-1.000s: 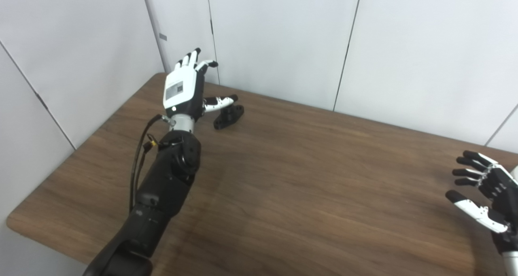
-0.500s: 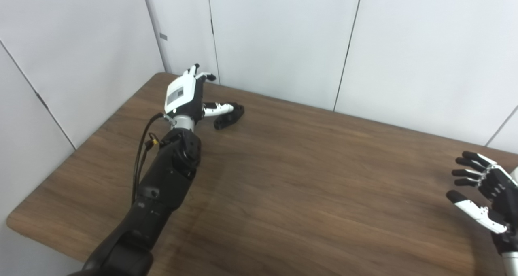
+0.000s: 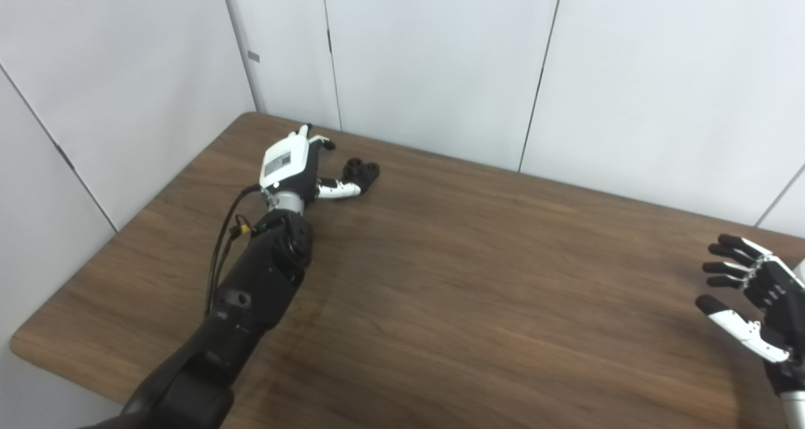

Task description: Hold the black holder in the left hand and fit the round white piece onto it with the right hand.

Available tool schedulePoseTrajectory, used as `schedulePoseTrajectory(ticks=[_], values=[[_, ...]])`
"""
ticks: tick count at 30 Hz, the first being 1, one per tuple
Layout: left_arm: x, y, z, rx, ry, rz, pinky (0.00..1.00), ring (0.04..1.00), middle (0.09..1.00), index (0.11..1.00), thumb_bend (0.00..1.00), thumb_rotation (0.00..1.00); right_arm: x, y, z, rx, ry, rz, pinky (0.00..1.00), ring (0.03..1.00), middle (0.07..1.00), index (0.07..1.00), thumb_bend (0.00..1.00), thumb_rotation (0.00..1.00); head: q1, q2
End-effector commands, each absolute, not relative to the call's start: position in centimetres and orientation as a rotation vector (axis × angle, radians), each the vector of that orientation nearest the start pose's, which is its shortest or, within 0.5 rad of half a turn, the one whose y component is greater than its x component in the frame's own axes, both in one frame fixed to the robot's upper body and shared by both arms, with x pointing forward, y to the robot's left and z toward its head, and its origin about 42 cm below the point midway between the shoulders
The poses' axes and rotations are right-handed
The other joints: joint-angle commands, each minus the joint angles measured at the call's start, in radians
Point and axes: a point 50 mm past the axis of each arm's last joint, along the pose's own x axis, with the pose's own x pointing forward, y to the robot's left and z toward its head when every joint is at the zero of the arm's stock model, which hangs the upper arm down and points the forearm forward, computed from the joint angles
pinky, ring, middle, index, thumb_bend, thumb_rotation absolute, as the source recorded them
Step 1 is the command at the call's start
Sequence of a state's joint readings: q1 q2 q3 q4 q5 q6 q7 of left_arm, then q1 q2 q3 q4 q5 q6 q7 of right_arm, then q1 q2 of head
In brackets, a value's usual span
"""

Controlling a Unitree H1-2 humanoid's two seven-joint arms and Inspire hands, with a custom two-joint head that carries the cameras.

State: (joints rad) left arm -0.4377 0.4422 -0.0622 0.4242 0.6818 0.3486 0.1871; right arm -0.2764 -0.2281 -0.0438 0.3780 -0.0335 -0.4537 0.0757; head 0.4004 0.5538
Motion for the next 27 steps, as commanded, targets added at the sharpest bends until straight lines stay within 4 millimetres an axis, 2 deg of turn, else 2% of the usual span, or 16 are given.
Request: schedulePoseTrajectory(ticks=[1,11,20,24,27], values=[[43.3,38.6,20.0,1.225,0.093,0.463,1.00,1.000,1.000,0.777,0.96,0.39,31.3,-29.1,5.1,-0.244,-0.136,0.075,0.59,0.659,0.737,0.753,0.77,0.47,-0.002,0.003],[43.5,38.4,18.5,1.203,0.105,0.456,1.00,1.000,1.000,0.756,0.93,0.32,31.0,-29.1,5.3,-0.246,-0.145,0.078,0.59,0.665,0.739,0.750,0.78,0.50,-0.007,0.007],[43.6,38.2,17.9,1.202,0.127,0.440,1.00,1.000,1.000,0.754,0.90,0.35,30.9,-29.0,5.5,-0.246,-0.152,0.077,0.57,0.664,0.741,0.752,0.76,0.49,-0.016,0.012],[43.5,38.4,16.9,1.254,0.113,0.444,1.00,1.000,1.000,0.740,0.89,0.36,30.7,-28.9,5.6,-0.242,-0.158,0.073,0.56,0.656,0.739,0.749,0.75,0.47,-0.032,0.012],[43.7,38.2,16.3,1.227,0.140,0.445,1.00,1.000,1.000,0.743,0.87,0.35,30.6,-28.9,5.7,-0.242,-0.161,0.074,0.57,0.655,0.736,0.744,0.74,0.46,-0.036,0.014]])
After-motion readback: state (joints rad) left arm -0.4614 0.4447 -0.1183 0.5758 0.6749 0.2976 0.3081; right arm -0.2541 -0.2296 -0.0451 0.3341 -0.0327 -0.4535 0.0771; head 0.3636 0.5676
